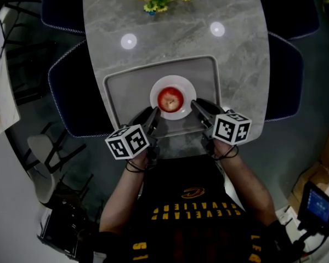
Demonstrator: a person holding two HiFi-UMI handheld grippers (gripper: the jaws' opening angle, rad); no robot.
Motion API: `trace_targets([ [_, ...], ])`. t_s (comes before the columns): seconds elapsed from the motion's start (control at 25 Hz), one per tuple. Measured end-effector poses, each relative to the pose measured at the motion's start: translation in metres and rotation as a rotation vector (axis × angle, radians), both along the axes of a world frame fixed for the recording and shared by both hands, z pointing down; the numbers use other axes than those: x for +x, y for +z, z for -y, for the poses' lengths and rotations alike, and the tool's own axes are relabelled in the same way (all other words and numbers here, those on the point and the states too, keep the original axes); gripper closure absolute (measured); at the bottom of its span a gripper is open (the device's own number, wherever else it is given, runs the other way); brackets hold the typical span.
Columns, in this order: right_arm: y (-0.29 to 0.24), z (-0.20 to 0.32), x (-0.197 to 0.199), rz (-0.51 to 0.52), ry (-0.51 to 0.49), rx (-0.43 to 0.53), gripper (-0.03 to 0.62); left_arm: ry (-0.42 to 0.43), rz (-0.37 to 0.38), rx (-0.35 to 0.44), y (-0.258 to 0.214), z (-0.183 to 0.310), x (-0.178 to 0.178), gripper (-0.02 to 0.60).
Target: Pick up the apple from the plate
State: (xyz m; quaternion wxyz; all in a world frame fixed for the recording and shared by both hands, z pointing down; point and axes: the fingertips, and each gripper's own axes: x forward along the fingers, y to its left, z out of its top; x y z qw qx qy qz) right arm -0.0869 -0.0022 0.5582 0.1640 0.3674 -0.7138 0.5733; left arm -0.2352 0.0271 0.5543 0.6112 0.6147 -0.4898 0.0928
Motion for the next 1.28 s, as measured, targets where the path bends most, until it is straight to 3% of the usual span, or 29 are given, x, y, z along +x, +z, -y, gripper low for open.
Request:
trace_targets([
  [0.16,0.005,0.000,-0.001,0.010,0.016,-0.021,0.480,-0.013,-0.010,-0.018,0.004,0.001,-0.001,0.448],
  [0.24,0.006,0.001,-0.002,0.014,0.021,-0.027,0.480,-0.009,-0.007,-0.031,0.008,0.001,0.000,0.491],
  [0.44,0.007,0.001,-0.006,0.023,0.018,-0.040,0.480,-0.017,-0.037,-0.064,0.013,0.002,0.005,0.526],
  [0.48,0.008,0.001,-0.005,0.018,0.019,-0.042,0.488,-0.028,-0.058,-0.068,0.014,0.003,0.006,0.528],
  [0.52,0.009,0.001,-0.003,0.014,0.023,-0.046,0.550,-0.038,-0.076,-0.072,0.014,0.003,0.006,0.535],
  [0.56,0.010,0.000,-0.002,0.014,0.030,-0.051,0.551,-0.045,-0.086,-0.076,0.014,0.003,0.007,0.538],
  [1.04,0.014,0.002,-0.001,0.037,0.058,-0.075,0.553,-0.017,-0.079,-0.081,0.018,0.007,0.007,0.538],
  [1.28,-0.004,-0.007,-0.005,0.043,0.076,-0.051,0.553,0.007,-0.071,-0.039,-0.004,0.002,0.002,0.538],
])
